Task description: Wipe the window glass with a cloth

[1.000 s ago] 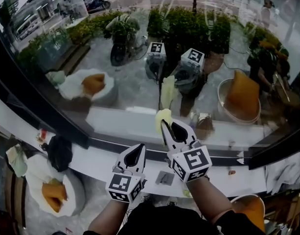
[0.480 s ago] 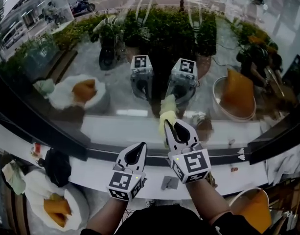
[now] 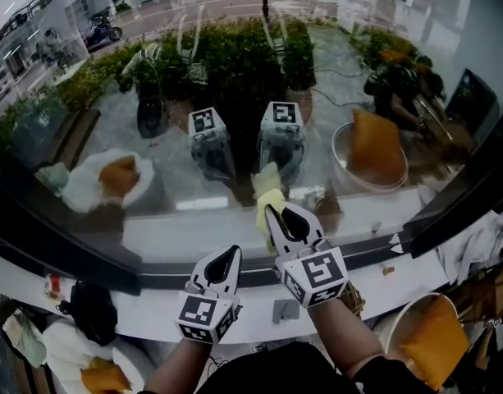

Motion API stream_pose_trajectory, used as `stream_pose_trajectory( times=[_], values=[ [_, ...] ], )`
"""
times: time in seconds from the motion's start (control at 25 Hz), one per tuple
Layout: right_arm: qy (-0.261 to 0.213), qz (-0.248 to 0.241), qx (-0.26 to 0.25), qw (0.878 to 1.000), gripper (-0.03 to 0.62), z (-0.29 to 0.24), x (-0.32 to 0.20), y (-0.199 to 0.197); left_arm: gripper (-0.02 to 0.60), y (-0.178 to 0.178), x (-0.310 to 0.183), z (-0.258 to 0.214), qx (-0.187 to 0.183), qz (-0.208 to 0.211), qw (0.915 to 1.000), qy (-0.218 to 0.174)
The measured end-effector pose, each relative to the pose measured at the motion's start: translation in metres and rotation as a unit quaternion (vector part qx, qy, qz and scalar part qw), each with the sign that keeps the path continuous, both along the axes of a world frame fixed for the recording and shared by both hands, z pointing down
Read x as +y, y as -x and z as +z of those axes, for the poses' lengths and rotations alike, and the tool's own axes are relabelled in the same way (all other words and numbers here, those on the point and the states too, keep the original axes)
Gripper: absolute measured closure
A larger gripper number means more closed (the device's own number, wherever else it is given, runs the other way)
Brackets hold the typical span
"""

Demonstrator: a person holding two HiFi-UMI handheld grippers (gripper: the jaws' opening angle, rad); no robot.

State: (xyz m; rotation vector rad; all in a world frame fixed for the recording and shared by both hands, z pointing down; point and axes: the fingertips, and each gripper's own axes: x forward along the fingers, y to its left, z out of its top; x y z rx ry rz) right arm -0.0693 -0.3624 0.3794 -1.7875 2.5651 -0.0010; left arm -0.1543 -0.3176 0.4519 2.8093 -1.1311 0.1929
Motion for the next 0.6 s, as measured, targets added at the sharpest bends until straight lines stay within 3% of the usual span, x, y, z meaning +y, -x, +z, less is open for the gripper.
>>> stream_pose_trajectory(
  times=[0.2, 0.6],
  values=[
    [0.001, -0.003, 0.011, 1.0, 0.54, 0.0, 0.001, 0.001, 0.574, -0.005, 0.006, -0.002, 0.002, 0.013, 0.9999, -0.011],
    [0.003, -0.038, 0.034, 0.999, 0.54, -0.003, 0.011, -0.025, 0.574, -0.051, 0.014, -0.011, 0.01, 0.015, 0.9998, -0.011]
  ],
)
